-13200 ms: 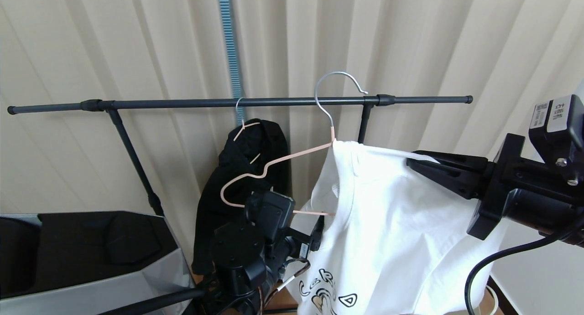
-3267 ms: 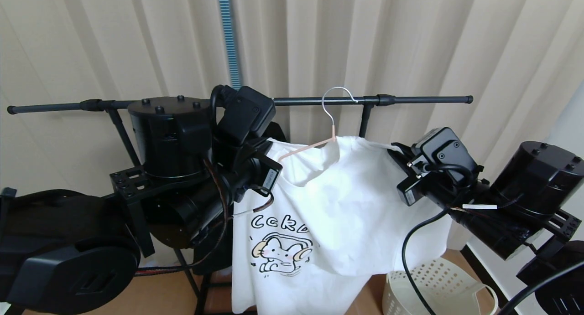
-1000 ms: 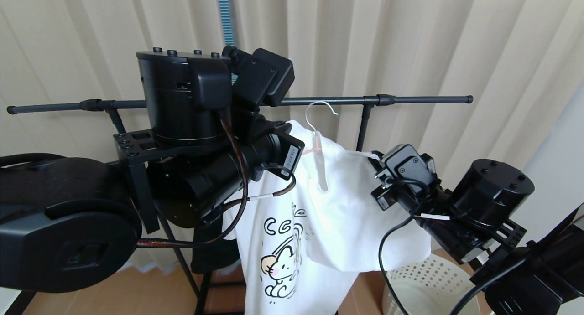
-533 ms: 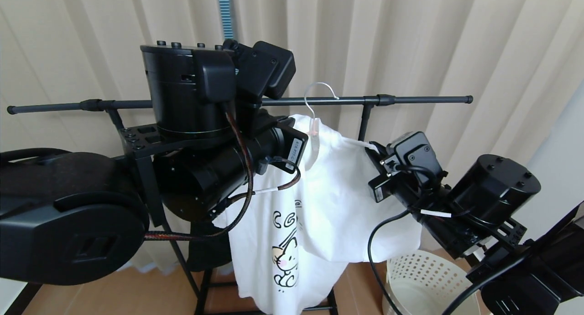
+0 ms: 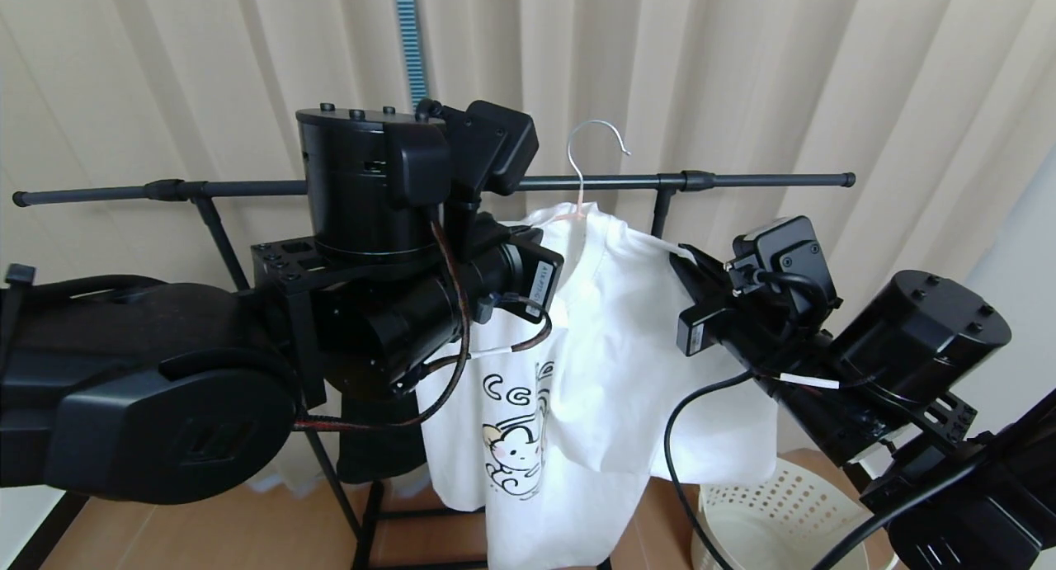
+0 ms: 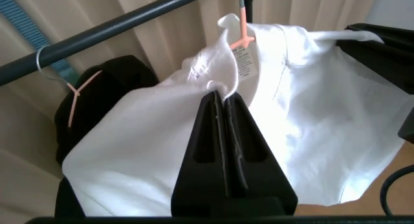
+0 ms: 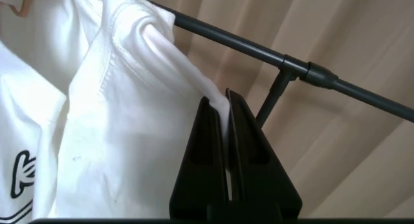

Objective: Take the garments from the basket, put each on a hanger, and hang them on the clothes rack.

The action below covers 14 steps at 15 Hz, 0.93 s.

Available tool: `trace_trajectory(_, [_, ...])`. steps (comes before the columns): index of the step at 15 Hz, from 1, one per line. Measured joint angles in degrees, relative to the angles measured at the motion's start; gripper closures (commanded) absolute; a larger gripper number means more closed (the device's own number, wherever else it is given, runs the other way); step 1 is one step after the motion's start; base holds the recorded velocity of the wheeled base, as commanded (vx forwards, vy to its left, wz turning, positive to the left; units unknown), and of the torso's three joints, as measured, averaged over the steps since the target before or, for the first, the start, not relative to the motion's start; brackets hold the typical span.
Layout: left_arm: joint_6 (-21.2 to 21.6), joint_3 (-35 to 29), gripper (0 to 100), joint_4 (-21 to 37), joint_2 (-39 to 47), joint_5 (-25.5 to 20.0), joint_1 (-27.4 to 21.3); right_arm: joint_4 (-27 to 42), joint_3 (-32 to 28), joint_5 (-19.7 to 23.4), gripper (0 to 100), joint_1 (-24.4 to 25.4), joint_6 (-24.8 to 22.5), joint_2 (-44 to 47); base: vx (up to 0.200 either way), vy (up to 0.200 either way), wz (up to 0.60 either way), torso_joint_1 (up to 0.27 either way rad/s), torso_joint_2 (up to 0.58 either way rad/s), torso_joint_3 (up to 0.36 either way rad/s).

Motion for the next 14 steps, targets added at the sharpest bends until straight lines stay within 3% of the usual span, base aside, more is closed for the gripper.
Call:
trace_trajectory(10, [0.2,2.5,100,0.0,0.0,-0.2,0.0,-0.3,-0.7,0.1,100,0.0,2.3,-0.8,0.0,0.0,0.0,0.0,0.0,0.0])
trace_trajectory(14, [0.4,2.3,100,-3.3,2.4,-0.2,-0.1,-0.5,-0.5,0.2,100,0.3,2.7,-1.6,0.0,0.0,0.0,0.0,0.0,0.0])
